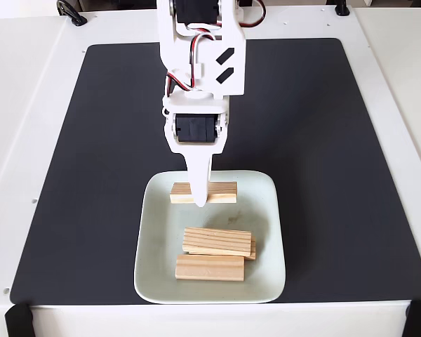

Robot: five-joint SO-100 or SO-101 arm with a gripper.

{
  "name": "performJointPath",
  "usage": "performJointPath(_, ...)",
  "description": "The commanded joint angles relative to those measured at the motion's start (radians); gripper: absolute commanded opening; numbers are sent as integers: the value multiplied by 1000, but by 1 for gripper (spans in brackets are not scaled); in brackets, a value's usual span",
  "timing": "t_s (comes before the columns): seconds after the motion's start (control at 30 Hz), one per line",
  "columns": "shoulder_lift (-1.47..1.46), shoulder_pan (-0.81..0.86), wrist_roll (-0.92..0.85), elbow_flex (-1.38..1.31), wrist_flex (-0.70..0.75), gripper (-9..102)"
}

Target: Pick up the wooden block and place them on the plate.

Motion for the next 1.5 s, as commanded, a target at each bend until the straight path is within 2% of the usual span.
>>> performJointPath(0.0,2,-5,-6,-74,-6,0)
performJointPath(0.3,-2,-5,-55,-81,-6,0)
performJointPath(1.0,14,-3,-44,-84,-8,1)
performJointPath(1.1,14,3,-41,-84,-8,12)
performJointPath(1.23,15,8,-41,-83,-3,41)
performJointPath(1.3,15,8,-41,-78,-3,51)
performJointPath(1.37,15,6,-41,-77,-2,55)
performJointPath(1.47,15,2,-43,-80,6,55)
